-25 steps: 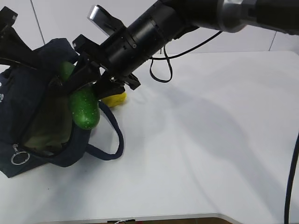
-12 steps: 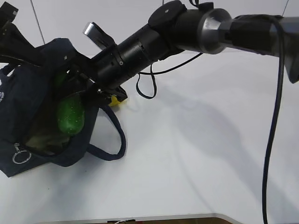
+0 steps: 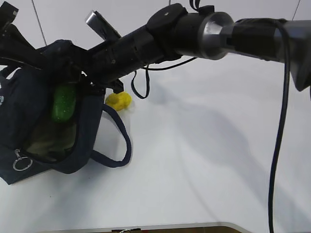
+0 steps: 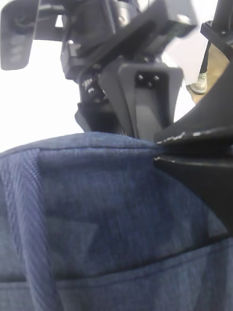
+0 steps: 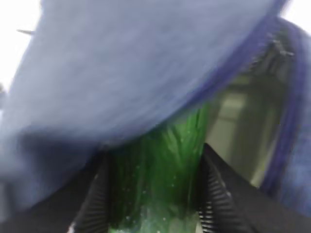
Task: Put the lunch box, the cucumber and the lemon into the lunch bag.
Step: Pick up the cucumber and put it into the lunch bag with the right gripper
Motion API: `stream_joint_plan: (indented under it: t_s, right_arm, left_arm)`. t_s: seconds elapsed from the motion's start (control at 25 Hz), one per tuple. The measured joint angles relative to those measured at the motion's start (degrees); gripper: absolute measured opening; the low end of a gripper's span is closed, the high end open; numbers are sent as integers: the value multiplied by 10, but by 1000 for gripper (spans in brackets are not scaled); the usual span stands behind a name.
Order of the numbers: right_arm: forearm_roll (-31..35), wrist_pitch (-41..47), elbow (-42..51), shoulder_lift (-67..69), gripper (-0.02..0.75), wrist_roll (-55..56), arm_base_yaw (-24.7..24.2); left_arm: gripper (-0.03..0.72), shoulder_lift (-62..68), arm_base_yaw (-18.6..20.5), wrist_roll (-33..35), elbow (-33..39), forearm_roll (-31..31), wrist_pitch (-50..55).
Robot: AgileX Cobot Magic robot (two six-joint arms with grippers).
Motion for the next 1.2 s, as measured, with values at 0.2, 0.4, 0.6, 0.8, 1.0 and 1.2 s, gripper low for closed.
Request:
stream_joint_plan:
  t_s: [0.2, 0.4, 0.6, 0.8, 1.0, 1.2]
  right_arm:
    - [5, -48, 1, 3, 370, -11, 18]
    - [53, -59, 1, 29, 370, -19, 18]
    - [100, -52, 1, 46, 377, -45, 19]
    - [110, -49, 1, 47, 452, -55, 20]
    - [110, -38, 1, 47, 477, -57, 19]
    - [102, -20, 1, 47, 481, -57, 19]
  left_arm:
    - [-12, 0, 0, 0, 0, -3, 1]
    - [-12, 0, 0, 0, 0, -3, 1]
    - [-12, 0, 0, 0, 0, -3, 5]
    - [-12, 0, 0, 1, 0, -3, 5]
    - [-12, 0, 0, 1, 0, -3, 7]
    - [-12, 0, 0, 1, 0, -3, 7]
